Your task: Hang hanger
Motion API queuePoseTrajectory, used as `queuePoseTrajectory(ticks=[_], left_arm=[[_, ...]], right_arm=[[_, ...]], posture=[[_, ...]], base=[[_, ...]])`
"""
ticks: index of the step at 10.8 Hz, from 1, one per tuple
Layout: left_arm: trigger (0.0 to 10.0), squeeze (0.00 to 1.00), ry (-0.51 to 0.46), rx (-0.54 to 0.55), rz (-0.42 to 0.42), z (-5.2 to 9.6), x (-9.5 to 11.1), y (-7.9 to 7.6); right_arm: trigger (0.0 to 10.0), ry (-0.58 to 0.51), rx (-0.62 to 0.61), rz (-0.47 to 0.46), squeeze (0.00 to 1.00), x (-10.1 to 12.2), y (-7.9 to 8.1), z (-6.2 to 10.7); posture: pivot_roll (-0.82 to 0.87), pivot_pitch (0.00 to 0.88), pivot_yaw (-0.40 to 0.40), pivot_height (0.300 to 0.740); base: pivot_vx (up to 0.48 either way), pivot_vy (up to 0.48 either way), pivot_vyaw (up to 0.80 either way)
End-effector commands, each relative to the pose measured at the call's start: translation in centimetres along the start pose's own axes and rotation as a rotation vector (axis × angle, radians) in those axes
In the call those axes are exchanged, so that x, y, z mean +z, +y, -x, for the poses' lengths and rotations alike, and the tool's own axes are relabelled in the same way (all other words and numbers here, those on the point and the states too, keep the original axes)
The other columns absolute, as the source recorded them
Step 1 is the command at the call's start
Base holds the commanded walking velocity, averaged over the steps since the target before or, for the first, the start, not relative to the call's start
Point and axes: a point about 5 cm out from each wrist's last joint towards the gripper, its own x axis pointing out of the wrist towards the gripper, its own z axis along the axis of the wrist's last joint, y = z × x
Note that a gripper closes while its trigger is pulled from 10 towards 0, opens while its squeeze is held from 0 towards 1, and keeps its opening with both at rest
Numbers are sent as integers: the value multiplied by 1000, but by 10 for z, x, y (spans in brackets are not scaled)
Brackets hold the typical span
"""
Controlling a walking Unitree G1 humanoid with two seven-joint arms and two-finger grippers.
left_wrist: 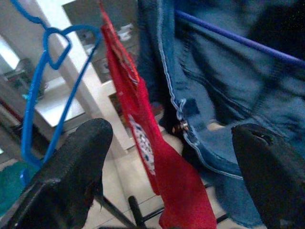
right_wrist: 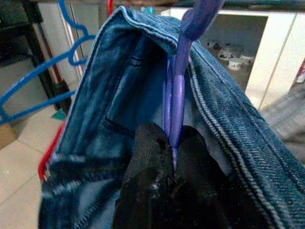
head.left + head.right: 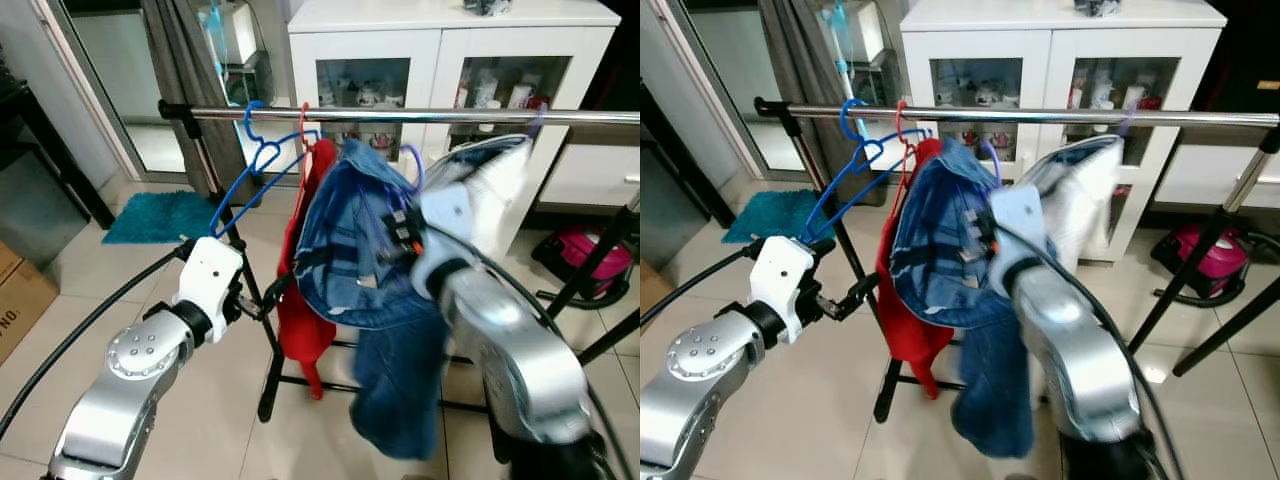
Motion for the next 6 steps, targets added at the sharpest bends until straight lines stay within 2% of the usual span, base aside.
queuePoseTrajectory(ticks=[1, 2, 3, 5, 6], left_arm=[[10000, 180, -21, -24, -13, 0, 6, 0], [10000, 180, -36, -66, -15, -1, 9, -4], [10000, 184, -74, -138, 15, 0, 17, -9], [10000, 184, -95, -188, 39, 3, 22, -11], [10000, 180, -101, -216, 38, 6, 24, -14]], right_arm=[[10000, -38, -1, -15, 0, 11, 0, -3], [10000, -45, -17, -28, 0, 19, 0, -16], [10000, -31, -48, -51, 0, 28, -6, -43], [10000, 1, -78, -53, 0, 31, -11, -64], [10000, 22, -90, -62, 0, 35, -12, -84]], posture=[[-110, 0, 108, 740], [-110, 1, 110, 740], [-99, 5, 113, 740], [-83, 12, 109, 740], [-76, 15, 106, 740]], base=[[0, 0, 0], [0, 0, 0], [0, 0, 0], [0, 0, 0], [0, 0, 0]])
